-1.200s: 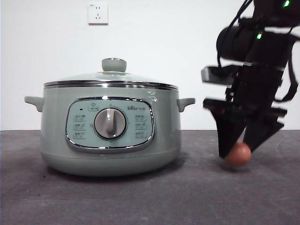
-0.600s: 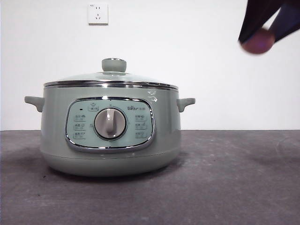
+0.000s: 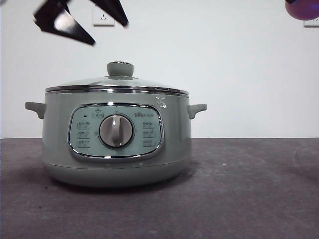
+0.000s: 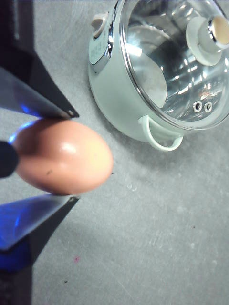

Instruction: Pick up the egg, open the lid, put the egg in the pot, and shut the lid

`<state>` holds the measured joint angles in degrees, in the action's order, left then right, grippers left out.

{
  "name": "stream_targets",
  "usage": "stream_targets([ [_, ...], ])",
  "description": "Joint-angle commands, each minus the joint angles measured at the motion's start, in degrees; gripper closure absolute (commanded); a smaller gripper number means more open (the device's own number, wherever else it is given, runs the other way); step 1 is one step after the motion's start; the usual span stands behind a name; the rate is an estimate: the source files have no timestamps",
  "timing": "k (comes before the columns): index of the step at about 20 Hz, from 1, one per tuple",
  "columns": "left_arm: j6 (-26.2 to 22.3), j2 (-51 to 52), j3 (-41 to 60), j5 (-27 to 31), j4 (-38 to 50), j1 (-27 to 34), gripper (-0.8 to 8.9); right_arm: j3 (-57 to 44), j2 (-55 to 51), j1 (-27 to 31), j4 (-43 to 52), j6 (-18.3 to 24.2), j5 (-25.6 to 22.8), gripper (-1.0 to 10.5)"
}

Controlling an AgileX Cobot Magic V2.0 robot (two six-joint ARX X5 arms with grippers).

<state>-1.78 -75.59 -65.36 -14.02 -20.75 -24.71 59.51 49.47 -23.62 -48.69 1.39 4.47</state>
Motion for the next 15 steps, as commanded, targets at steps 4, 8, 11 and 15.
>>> stream_targets([
  [4,0.3,-6.9,0.0,2.2,4.3,-0.9,2.21,0.1,-0.4,-0.1,-0.5,-0.5,0.1,9.6],
  [8,0.2,-9.4,0.0,4.2,5.1,-1.6,2.21,0.1,-0.4,-0.1,-0.5,-0.7,0.1,9.6],
  [11,0.3,-9.5,0.0,5.0,5.2,-2.0,3.82,0.1,-0.4,-0.1,-0.4,-0.7,0.0,9.6],
  [15,0.3,-9.5,0.0,4.9,5.0,-2.0,6.49,0.1,-0.3,-0.1,-0.4,-0.7,0.0,9.6],
])
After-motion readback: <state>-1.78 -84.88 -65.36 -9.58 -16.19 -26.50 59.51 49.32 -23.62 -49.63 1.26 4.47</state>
